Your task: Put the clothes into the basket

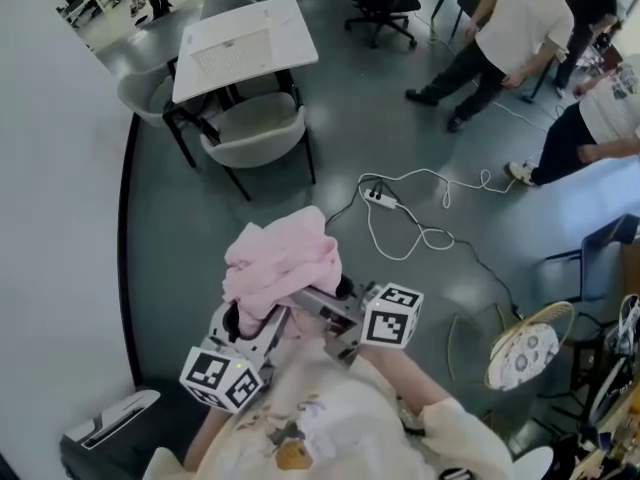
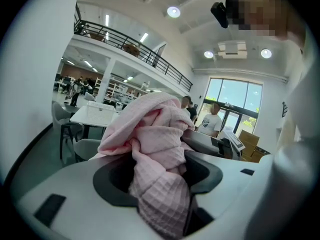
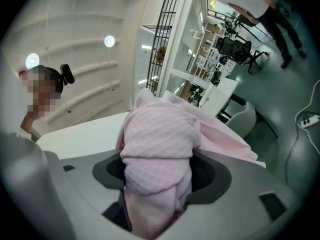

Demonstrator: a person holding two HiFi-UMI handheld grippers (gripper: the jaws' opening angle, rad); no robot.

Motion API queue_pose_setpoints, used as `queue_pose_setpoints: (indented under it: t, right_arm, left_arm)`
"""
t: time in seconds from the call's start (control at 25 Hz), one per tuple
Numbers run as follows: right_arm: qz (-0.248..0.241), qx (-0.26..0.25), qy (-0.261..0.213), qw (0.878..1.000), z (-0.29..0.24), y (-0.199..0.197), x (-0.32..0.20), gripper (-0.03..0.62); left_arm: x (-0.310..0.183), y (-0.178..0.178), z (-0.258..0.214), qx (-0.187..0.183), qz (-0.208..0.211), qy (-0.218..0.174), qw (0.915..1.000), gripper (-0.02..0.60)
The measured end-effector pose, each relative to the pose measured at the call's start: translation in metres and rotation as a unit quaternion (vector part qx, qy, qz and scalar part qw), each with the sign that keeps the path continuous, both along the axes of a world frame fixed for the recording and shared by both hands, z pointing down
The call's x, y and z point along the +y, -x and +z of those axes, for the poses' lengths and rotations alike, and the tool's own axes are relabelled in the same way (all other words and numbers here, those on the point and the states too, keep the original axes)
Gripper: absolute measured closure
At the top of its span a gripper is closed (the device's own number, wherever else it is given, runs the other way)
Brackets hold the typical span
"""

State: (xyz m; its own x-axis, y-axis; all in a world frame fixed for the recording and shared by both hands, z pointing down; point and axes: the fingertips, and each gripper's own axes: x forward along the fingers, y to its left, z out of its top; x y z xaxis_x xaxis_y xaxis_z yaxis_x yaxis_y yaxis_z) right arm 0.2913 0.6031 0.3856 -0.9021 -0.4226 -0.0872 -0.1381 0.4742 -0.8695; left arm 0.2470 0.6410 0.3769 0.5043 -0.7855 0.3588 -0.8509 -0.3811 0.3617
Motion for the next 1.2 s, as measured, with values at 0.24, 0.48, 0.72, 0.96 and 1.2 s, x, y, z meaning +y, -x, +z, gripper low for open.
queue_pose_setpoints:
  t: [0.24,0.48,0.72,0.96,1.2]
  right_arm:
    - [-0.010,-0.007,0.017,1.000,0.015,0.005,0.000,0.292]
    - [-0.021,-0.017,0.035,0.999,0.022,0.007,-0.005,0.292]
    - [-0.020,-0.009,0.044,0.999,0.029,0.027,-0.030,0.290]
    - [0.004,0.020,0.055,0.998,0.041,0.058,-0.071,0.292]
    - [0.025,0.047,0.052,0.997,0.032,0.098,-0.131,0.290]
  left_arm:
    - [0.001,0.004,0.014,-0.005,-0.006,0.018,0.9998,0.328]
    - [-0.003,0.005,0.019,-0.011,-0.011,0.039,0.9991,0.328]
    - [-0.029,0.025,0.026,-0.003,-0.009,0.050,0.9987,0.328]
    - [-0.071,0.059,0.040,0.026,0.015,0.059,0.9978,0.328]
    - [-0.133,0.102,0.033,0.056,0.037,0.047,0.9966,0.328]
